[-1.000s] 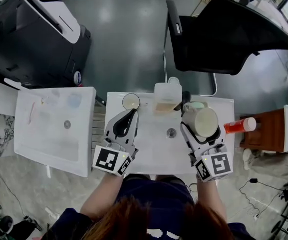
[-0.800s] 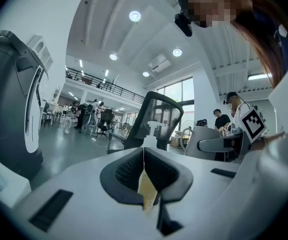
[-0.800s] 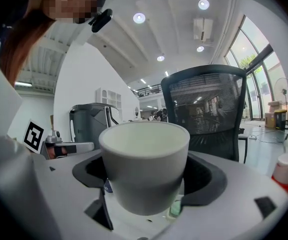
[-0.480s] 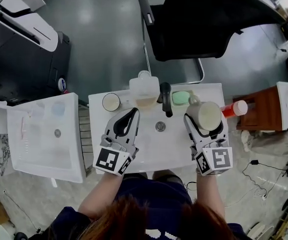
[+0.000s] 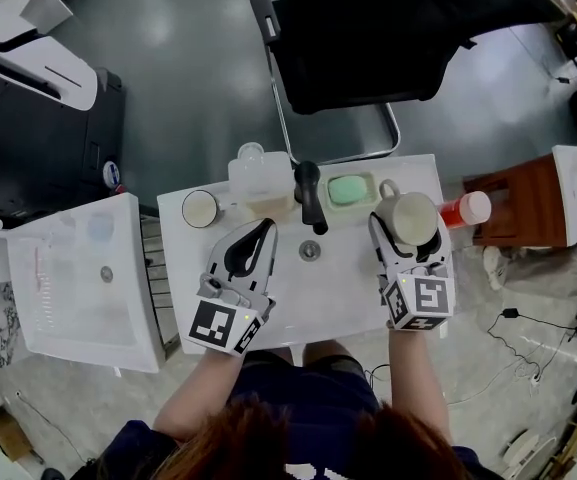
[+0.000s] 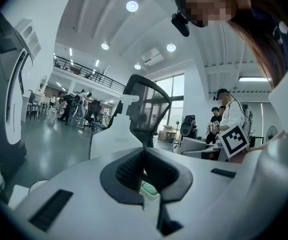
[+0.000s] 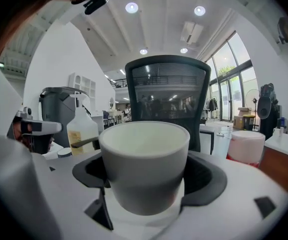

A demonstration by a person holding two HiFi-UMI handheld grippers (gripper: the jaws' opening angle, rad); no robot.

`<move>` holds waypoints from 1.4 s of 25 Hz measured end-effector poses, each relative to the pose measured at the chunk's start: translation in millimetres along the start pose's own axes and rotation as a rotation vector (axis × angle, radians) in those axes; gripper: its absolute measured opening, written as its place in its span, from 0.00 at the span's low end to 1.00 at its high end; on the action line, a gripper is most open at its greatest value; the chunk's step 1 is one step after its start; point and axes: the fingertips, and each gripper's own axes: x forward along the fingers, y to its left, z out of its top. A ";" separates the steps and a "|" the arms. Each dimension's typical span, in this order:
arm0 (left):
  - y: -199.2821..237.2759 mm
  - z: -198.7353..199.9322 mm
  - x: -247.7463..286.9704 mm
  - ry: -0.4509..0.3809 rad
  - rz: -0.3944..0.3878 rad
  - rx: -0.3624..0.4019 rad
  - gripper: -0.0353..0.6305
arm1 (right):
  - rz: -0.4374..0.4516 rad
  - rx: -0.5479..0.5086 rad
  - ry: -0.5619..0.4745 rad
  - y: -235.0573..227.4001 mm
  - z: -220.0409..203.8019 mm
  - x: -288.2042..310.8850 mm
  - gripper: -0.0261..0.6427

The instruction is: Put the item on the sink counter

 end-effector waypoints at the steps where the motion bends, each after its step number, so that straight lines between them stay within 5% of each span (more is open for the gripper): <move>1: -0.9 -2.1 2.8 0.004 -0.001 -0.001 0.09 | -0.013 0.002 0.008 -5.9 -5.7 5.9 0.71; 13: -3.6 -19.0 14.2 0.054 0.020 0.005 0.09 | -0.168 0.022 0.046 -69.4 -72.5 69.8 0.71; 35: 0.1 -33.3 14.8 0.105 0.047 -0.003 0.09 | -0.226 0.060 0.115 -91.4 -113.1 116.0 0.71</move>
